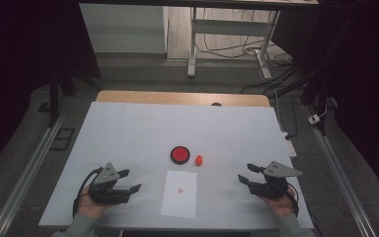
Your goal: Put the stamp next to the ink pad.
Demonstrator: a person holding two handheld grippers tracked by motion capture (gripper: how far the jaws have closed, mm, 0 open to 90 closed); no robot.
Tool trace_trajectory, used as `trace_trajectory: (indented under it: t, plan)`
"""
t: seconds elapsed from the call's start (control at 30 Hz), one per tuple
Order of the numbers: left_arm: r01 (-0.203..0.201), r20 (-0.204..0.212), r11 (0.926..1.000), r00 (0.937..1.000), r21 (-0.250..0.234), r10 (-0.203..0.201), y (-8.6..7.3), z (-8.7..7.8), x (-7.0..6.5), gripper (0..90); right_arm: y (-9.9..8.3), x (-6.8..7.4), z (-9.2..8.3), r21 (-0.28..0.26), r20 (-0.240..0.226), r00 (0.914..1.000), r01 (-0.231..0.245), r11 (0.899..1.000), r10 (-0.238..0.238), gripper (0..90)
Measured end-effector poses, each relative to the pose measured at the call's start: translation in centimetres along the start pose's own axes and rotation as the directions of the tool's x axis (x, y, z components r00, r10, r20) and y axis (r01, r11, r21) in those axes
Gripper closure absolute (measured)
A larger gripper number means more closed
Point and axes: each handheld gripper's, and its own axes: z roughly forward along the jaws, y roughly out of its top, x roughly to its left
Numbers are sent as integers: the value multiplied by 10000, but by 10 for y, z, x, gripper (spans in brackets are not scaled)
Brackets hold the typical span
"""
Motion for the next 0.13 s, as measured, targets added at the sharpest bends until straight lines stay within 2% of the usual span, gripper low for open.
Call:
trace_trajectory:
  t: [0.13]
  plan:
    - [31, -16, 10000, 10000, 4, -31, 0, 0, 1, 314, 1, 2, 1, -19, -110, 9999, 83, 10000, -84, 413]
